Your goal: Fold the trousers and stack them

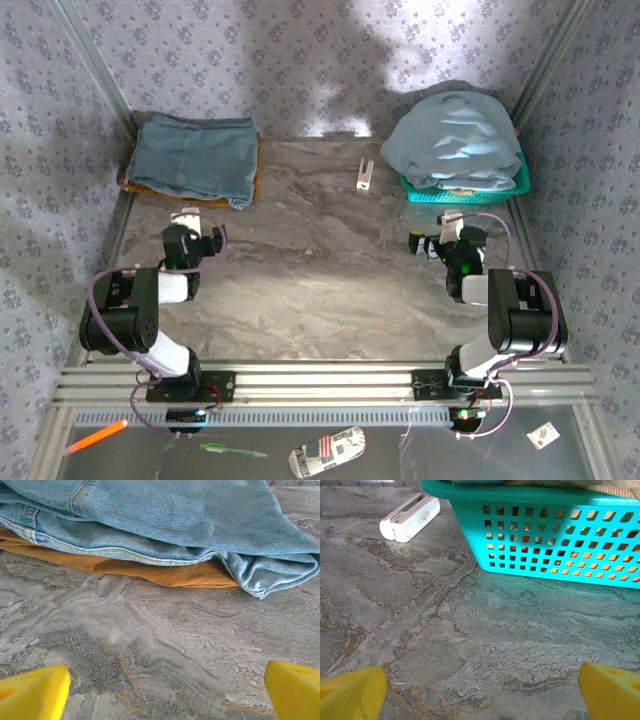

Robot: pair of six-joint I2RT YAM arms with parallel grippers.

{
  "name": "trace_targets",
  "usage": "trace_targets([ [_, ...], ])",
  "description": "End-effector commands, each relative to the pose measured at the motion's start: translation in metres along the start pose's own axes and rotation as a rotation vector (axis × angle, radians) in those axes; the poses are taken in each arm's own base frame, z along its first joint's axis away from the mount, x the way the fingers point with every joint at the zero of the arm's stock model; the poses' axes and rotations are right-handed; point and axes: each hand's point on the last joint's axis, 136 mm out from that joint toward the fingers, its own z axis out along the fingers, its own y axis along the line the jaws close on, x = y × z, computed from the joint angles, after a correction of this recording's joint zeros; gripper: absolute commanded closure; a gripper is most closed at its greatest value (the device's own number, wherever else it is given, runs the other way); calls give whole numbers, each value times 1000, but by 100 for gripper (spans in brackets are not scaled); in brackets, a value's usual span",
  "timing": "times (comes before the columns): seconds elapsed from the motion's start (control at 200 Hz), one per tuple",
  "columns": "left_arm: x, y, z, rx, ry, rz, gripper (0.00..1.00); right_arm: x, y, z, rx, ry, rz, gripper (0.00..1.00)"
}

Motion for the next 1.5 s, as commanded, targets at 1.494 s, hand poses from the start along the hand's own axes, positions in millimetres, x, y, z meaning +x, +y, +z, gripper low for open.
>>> trace_targets([
  [1.494,-9,5,0,-37,-15,-4,0,-5,-5,-1,12,-19,0,0],
])
